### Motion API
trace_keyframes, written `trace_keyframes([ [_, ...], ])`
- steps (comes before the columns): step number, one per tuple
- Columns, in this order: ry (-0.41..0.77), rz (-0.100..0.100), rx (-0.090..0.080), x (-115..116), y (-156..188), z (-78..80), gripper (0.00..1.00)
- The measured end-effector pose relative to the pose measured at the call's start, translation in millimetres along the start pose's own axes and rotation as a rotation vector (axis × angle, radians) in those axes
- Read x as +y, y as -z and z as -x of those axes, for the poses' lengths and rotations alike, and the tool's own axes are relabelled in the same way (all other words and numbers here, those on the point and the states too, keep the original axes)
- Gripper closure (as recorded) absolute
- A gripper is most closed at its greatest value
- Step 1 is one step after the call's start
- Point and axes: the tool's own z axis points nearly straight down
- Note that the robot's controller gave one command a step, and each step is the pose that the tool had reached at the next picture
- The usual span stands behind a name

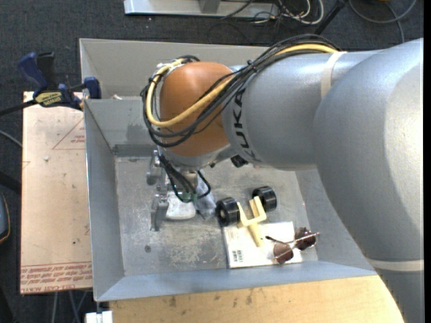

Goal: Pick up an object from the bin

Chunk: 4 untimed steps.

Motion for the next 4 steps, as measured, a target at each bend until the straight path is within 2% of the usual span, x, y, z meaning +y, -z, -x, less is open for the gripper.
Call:
trace_keyframes([
  [1, -0.003, 0.001, -0.007, -0.8, 4.3, 2.1, 0.0],
  [2, 0.055, 0.003, -0.011, -44.9, -24.7, -7.9, 0.0],
  [3, 0.018, 0.012, -0.045, -86.4, -70.3, -10.9, 1.0],
  [4, 0.018, 0.012, -0.045, -86.4, -70.4, -10.9, 1.0],
])
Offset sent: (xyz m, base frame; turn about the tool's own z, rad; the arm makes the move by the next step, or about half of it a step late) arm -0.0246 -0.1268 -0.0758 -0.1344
